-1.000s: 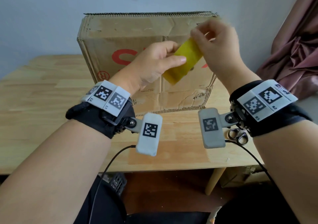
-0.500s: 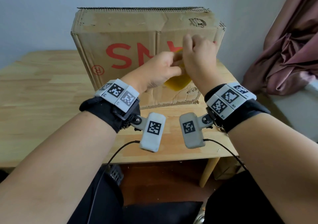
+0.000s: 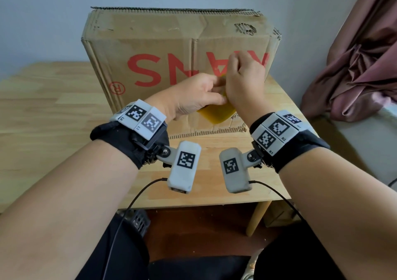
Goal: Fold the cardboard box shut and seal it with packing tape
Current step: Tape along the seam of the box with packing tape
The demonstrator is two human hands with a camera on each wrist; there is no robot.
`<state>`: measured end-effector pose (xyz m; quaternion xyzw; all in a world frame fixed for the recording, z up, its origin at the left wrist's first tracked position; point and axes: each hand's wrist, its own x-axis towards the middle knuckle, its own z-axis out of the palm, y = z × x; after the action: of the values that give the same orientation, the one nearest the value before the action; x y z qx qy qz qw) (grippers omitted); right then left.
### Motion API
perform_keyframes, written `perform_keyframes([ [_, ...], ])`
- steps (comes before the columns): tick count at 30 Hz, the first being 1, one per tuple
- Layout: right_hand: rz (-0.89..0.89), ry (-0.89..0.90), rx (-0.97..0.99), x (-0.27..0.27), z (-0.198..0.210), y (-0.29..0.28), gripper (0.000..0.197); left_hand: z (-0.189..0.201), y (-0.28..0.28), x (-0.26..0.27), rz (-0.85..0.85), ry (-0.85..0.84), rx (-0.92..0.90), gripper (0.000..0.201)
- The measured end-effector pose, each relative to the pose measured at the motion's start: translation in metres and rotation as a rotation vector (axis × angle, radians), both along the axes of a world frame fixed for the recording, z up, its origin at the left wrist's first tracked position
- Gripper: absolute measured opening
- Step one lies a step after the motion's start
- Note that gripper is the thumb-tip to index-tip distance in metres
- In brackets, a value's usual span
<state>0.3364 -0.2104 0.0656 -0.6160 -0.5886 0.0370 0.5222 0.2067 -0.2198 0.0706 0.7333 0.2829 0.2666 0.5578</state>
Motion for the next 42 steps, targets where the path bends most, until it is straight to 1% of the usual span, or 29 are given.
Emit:
perform_keyframes([
  [2, 0.018, 0.033, 0.002, 0.001, -0.001, 0.0, 0.016, -0.001, 0.0, 0.001, 0.004, -0.008, -0.001, 0.034],
  [3, 0.023, 0.038, -0.003, 0.002, -0.002, -0.001, 0.012, -0.002, 0.0, 0.002, 0.005, -0.008, -0.004, 0.033],
  [8, 0.004, 0.006, 0.075, 0.002, -0.001, -0.006, 0.014, -0.003, -0.003, 0.003, 0.031, -0.012, -0.019, 0.031],
  [10, 0.015, 0.002, 0.071, 0.001, -0.001, -0.006, 0.014, -0.003, -0.003, 0.003, 0.035, -0.007, -0.016, 0.031],
  [14, 0.029, 0.025, 0.018, 0.002, -0.003, -0.004, 0.013, -0.003, -0.006, 0.001, 0.041, 0.019, 0.002, 0.031],
  [19, 0.057, 0.091, 0.04, -0.002, 0.003, -0.007, 0.011, -0.002, -0.005, 0.001, 0.025, -0.037, 0.007, 0.038],
  [20, 0.108, 0.168, 0.048, 0.0, 0.002, -0.007, 0.01, -0.003, -0.004, 0.0, 0.017, -0.05, -0.002, 0.038],
  [21, 0.178, 0.295, 0.049, 0.002, 0.002, -0.007, 0.011, -0.005, -0.002, 0.0, 0.02, -0.066, -0.013, 0.038],
  [22, 0.25, 0.449, 0.035, 0.005, 0.003, -0.007, 0.019, -0.007, 0.0, -0.002, 0.036, -0.09, -0.029, 0.041],
  [23, 0.311, 0.573, -0.001, 0.008, 0.005, -0.008, 0.032, -0.008, 0.003, -0.003, 0.061, -0.126, -0.045, 0.043],
  [24, 0.365, 0.633, -0.068, 0.013, 0.004, -0.008, 0.047, -0.008, 0.005, -0.005, 0.084, -0.177, -0.065, 0.045],
  [25, 0.422, 0.62, -0.153, 0.017, 0.003, -0.008, 0.06, -0.009, 0.007, -0.008, 0.101, -0.237, -0.087, 0.045],
  [26, 0.494, 0.568, -0.237, 0.02, 0.001, -0.01, 0.068, -0.009, 0.009, -0.01, 0.11, -0.298, -0.113, 0.044],
  [28, 0.624, 0.482, -0.343, 0.023, -0.006, -0.013, 0.076, -0.008, 0.011, -0.014, 0.098, -0.372, -0.162, 0.044],
  [30, 0.661, 0.451, -0.324, 0.026, -0.014, -0.012, 0.086, -0.006, 0.011, -0.016, 0.09, -0.329, -0.173, 0.046],
  [31, 0.639, 0.395, -0.297, 0.028, -0.016, -0.009, 0.088, -0.005, 0.012, -0.018, 0.131, -0.26, -0.124, 0.047],
  [32, 0.607, 0.321, -0.278, 0.029, -0.018, -0.006, 0.09, -0.004, 0.014, -0.02, 0.204, -0.176, -0.038, 0.048],
  [34, 0.541, 0.213, -0.276, 0.029, -0.018, -0.005, 0.1, -0.004, 0.019, -0.025, 0.345, -0.02, 0.176, 0.053],
  [35, 0.519, 0.164, -0.295, 0.029, -0.018, -0.005, 0.104, -0.005, 0.02, -0.027, 0.365, 0.031, 0.264, 0.053],
  [37, 0.503, 0.036, -0.326, 0.033, -0.022, -0.002, 0.105, -0.007, 0.02, -0.029, 0.371, 0.081, 0.386, 0.043],
  [39, 0.487, -0.076, -0.353, 0.035, -0.02, -0.002, 0.11, -0.009, 0.022, -0.029, 0.431, 0.101, 0.465, 0.034],
  [42, 0.473, -0.108, -0.344, 0.036, -0.018, -0.001, 0.109, -0.009, 0.024, -0.028, 0.497, 0.127, 0.516, 0.023],
])
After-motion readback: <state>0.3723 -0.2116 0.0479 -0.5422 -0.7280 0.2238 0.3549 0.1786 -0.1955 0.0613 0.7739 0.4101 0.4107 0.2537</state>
